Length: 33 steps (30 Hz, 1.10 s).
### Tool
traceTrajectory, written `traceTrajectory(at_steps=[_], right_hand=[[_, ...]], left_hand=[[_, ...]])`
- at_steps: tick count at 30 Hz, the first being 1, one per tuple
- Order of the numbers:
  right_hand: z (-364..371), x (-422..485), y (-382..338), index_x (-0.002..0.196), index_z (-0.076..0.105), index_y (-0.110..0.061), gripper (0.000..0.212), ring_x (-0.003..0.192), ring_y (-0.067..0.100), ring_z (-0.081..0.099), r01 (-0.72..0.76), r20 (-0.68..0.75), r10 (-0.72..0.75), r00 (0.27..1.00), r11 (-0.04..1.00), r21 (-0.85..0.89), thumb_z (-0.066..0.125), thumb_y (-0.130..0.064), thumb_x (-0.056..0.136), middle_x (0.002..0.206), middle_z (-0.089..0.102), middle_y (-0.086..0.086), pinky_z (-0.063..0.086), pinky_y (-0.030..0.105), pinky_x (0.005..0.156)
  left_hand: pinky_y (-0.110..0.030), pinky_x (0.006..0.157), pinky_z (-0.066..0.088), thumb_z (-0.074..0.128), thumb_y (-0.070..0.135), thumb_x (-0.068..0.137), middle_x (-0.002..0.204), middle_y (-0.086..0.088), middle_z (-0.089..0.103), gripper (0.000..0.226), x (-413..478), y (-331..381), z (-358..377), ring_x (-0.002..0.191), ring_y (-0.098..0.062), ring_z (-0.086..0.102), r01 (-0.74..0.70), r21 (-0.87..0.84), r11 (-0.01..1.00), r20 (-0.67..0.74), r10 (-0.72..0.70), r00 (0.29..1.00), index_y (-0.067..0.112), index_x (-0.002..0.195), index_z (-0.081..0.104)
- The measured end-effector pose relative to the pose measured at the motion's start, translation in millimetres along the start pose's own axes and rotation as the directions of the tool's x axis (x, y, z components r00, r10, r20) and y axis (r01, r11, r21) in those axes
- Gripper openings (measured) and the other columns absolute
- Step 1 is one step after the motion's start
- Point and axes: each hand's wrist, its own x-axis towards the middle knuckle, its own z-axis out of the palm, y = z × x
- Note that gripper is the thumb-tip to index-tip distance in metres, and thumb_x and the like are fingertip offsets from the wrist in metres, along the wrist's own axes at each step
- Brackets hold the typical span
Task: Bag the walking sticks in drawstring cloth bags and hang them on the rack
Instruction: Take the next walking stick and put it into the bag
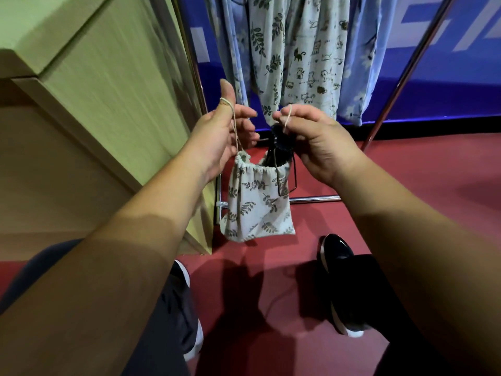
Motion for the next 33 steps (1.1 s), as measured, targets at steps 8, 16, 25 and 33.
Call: traceTrajectory(at_steps=[8,16,25,33], right_hand=[[13,-9,-8,0.088,0.062,-0.017,0.028,0.052,0.008,0.049,-0.095,-0.13,0.09,0.987,0.995,-0.028,0.073,-0.04,0.1,0.062,0.056,-0.006,0.044,0.022,0.052],[-4,1,-18,0.092,0.068,-0.014,0.015,0.05,0.008,0.052,0.053,-0.394,0.123,0.911,0.911,0.409,0.068,-0.022,0.105,0.062,0.059,-0.005,0.06,0.03,0.065],[-34,3,-13,0.077,0.055,-0.017,0.036,0.043,0.013,0.042,0.009,-0.575,0.256,0.777,0.909,0.417,0.061,-0.034,0.108,0.05,0.038,-0.005,0.062,0.035,0.066],[-6,-8,-20,0.065,0.05,-0.02,0.068,0.057,0.02,0.052,-0.185,-0.239,0.226,0.944,0.966,0.181,0.036,-0.071,0.106,0.062,0.045,0.001,0.056,0.036,0.077]], left_hand=[[-0.035,0.063,0.048,0.019,0.079,0.1,0.042,-0.004,0.035,0.087,-15,5,18,0.04,-0.021,0.043,0.016,-0.029,0.999,0.12,-0.012,0.993,0.012,0.056,0.052],[-0.03,0.053,0.039,0.026,0.081,0.1,0.04,-0.004,0.021,0.088,-12,14,9,0.035,-0.02,0.025,0.026,-0.25,0.968,0.079,-0.006,0.997,0.01,0.049,0.038],[-0.03,0.05,0.037,0.057,0.08,0.091,0.046,-0.002,0.025,0.074,5,17,-19,0.042,-0.021,0.025,-0.072,-0.131,0.989,-0.303,0.03,0.952,0.018,0.05,0.048],[-0.043,0.08,0.053,0.039,0.085,0.093,0.055,-0.014,0.046,0.088,-3,10,-7,0.057,-0.031,0.055,0.064,-0.25,0.966,0.032,-0.058,0.998,0.005,0.057,0.05]])
